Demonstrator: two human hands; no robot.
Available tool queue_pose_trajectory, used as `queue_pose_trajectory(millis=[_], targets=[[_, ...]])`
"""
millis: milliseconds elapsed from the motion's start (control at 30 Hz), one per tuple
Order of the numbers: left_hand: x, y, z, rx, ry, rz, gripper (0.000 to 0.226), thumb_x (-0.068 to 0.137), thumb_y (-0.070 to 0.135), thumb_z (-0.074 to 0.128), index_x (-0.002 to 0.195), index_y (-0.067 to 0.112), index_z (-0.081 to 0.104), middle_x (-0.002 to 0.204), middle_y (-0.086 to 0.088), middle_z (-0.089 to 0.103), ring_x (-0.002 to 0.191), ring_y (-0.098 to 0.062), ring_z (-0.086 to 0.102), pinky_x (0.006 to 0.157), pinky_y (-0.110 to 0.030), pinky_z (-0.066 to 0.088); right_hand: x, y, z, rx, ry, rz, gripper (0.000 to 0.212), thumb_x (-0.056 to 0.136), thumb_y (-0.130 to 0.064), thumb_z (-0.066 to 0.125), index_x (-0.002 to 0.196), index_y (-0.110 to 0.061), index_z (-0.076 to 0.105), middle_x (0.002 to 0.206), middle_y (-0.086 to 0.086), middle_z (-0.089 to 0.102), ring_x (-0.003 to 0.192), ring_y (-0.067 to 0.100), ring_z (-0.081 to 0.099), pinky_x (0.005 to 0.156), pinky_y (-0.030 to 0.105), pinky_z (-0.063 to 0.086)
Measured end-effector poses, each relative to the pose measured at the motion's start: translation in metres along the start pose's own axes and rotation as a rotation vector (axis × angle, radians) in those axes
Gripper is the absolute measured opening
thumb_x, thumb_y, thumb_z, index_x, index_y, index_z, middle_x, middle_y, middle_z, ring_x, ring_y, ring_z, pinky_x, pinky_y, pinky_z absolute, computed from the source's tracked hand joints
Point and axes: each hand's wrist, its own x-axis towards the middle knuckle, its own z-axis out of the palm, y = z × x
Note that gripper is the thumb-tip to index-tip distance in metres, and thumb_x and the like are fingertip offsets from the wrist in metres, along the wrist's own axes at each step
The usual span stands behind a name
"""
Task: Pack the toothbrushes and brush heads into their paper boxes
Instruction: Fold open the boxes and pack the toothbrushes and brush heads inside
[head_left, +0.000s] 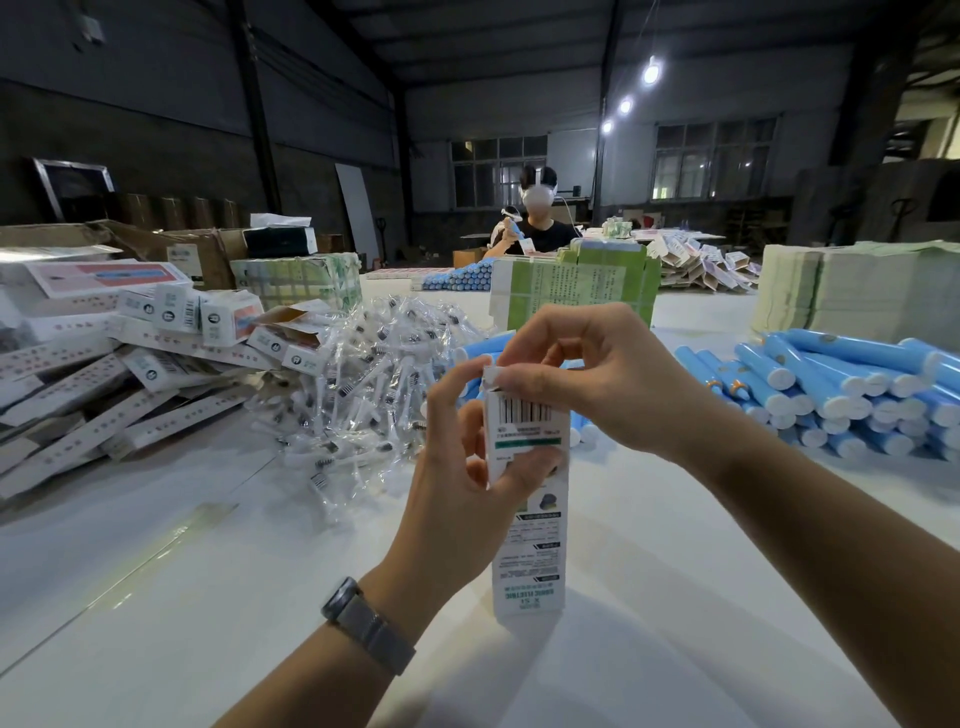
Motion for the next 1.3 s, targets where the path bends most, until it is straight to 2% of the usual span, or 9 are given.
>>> queue_pose_trajectory(millis=[167,400,567,633,733,800,900,1067,1300], targets=[[0.000,0.003,0.000,0.022,-0.028,0.014,0.063,0.079,0.034,0.070,0.120,0.065,0.034,0.104,0.015,0.068,0.092,-0.012,0.071,0.065,-0.026,0.059,0.001,0.000,-0.003,0.050,0.015,-0.038,0.012,0.084,-0.018,0.076,0.073,-0.022,0.070,0.076,-0.003,0.069,0.081,0.027,0.065,0.073,0.048,0.058],[-0.002,0.010,0.000,0.060,-0.100,-0.002,0.061,0.080,0.041,0.065,0.118,0.074,0.031,0.104,0.021,0.066,0.088,-0.014,0.069,0.071,-0.052,0.059,0.000,-0.001,-0.015,0.152,-0.039,0.034,0.010,0.076,-0.021,0.076,0.070,-0.014,0.072,0.074,-0.006,0.065,0.089,0.046,0.059,0.075,0.063,0.054],[-0.001,0.011,-0.001,0.040,-0.140,-0.015,0.065,0.080,0.042,0.066,0.121,0.075,0.028,0.104,0.022,0.068,0.088,-0.010,0.069,0.077,-0.051,0.060,0.002,-0.006,-0.020,0.110,-0.115,0.014,0.010,0.074,-0.028,0.077,0.066,-0.025,0.073,0.075,-0.008,0.063,0.089,0.043,0.061,0.075,0.059,0.056],[-0.001,0.009,-0.002,0.004,-0.138,-0.020,0.064,0.080,0.041,0.067,0.122,0.074,0.031,0.103,0.018,0.069,0.084,-0.011,0.068,0.078,-0.052,0.060,0.002,-0.009,-0.020,0.078,-0.130,-0.002,0.011,0.076,-0.028,0.079,0.067,-0.028,0.073,0.075,-0.009,0.062,0.084,0.035,0.063,0.069,0.046,0.058],[-0.001,0.006,-0.002,-0.013,-0.131,-0.005,0.058,0.081,0.041,0.066,0.120,0.070,0.035,0.100,0.014,0.068,0.078,-0.012,0.068,0.070,-0.042,0.060,0.001,-0.010,-0.019,0.030,-0.143,-0.013,0.021,0.075,-0.032,0.075,0.078,-0.011,0.076,0.080,-0.007,0.063,0.079,0.020,0.064,0.064,0.025,0.052],[-0.002,0.004,-0.001,-0.037,-0.114,0.004,0.051,0.082,0.038,0.065,0.116,0.066,0.038,0.099,0.011,0.068,0.075,-0.011,0.067,0.065,-0.032,0.057,0.001,-0.008,-0.019,0.036,-0.148,0.004,0.022,0.076,-0.032,0.074,0.080,-0.011,0.077,0.086,-0.001,0.063,0.084,0.025,0.064,0.066,0.030,0.055],[-0.002,0.001,-0.001,-0.046,-0.089,0.007,0.047,0.084,0.036,0.064,0.113,0.063,0.039,0.100,0.009,0.069,0.075,-0.012,0.066,0.065,-0.032,0.056,-0.001,-0.002,-0.018,0.077,-0.148,0.001,0.015,0.076,-0.030,0.075,0.084,-0.018,0.079,0.090,0.002,0.063,0.091,0.032,0.062,0.070,0.046,0.059],[0.000,-0.001,0.000,-0.040,-0.054,-0.003,0.054,0.088,0.019,0.065,0.111,0.061,0.039,0.100,0.015,0.069,0.075,-0.009,0.067,0.064,-0.027,0.056,-0.002,0.012,-0.004,0.138,0.015,-0.040,0.009,0.073,-0.030,0.080,0.078,-0.029,0.073,0.082,0.001,0.067,0.089,0.044,0.060,0.074,0.062,0.052],[-0.001,-0.001,0.000,-0.015,-0.052,0.008,0.054,0.089,0.013,0.060,0.104,0.059,0.039,0.091,0.017,0.066,0.071,-0.006,0.065,0.062,-0.025,0.056,-0.003,0.016,-0.005,0.231,0.003,-0.073,0.011,0.070,-0.020,0.082,0.069,-0.029,0.075,0.087,-0.003,0.069,0.087,0.014,0.065,0.069,0.026,0.053]])
